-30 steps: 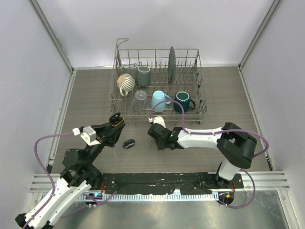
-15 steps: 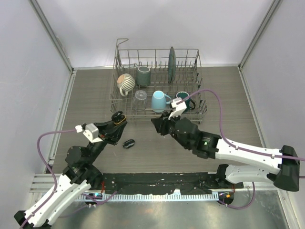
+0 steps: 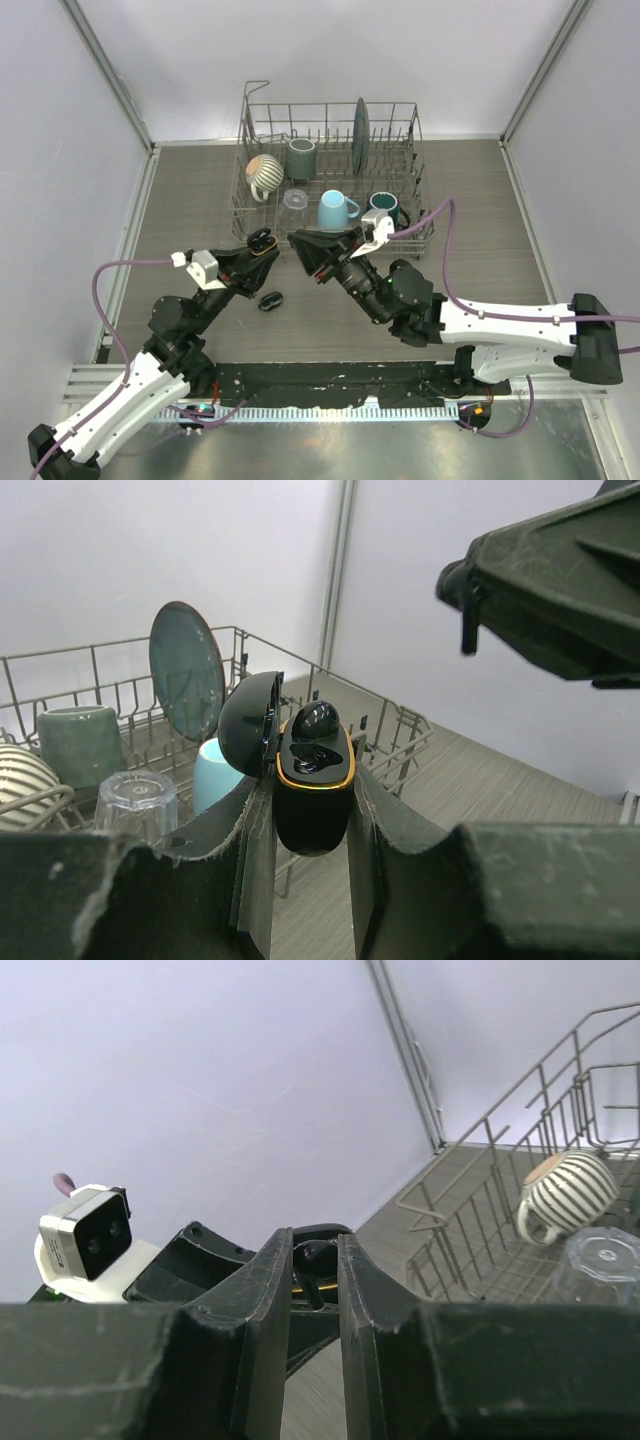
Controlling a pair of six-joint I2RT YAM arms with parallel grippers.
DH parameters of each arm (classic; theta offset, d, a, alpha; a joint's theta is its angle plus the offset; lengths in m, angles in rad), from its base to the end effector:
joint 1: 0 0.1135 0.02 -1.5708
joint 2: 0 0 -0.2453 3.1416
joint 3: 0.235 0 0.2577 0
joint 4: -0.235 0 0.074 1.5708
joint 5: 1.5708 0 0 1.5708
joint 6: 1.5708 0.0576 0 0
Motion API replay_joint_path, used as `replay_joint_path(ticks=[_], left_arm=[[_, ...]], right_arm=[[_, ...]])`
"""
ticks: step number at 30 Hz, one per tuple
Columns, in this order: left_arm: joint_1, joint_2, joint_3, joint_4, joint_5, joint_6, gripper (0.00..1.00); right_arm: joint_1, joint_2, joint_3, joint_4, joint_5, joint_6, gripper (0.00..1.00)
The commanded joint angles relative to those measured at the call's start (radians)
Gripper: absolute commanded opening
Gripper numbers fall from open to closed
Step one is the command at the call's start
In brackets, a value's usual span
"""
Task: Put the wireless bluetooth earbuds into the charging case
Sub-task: Pick up the earbud from the center of the board, then place the earbud in the charging case.
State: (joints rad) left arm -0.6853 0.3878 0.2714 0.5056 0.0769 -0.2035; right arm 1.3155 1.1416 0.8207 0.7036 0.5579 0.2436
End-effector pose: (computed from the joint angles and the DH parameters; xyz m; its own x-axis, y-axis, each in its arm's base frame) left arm 0.1291 -0.1113 0.2866 0.1491 -0.3821 -0.9120 0.7313 0.6634 -0.1584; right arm 0.1024 0.2716 0.3603 -0.0766 0.5170 -0.8526 -0.6990 0.5819 0.4156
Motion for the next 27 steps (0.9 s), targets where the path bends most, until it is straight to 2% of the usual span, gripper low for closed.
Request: replay_joint_path(ticks=[1,10,27], left_arm=[[0.003,0.003,0.009,0.106,0.038,-0.01,0.0],[0.003,0.0,0.009,0.102,0.064,-0.025,0.0],[0.003,-0.003,0.02,0.105,0.084,-0.045,0.0]], right_arm=[[0.011,0.061,0.052,0.174,-0.068,-0.043,0.01],[0.011,0.144,0.107,0.198,-0.159,-0.041,0.01],[0.011,0.227,0.146,0.148,-0.139,-0.052,0.01]])
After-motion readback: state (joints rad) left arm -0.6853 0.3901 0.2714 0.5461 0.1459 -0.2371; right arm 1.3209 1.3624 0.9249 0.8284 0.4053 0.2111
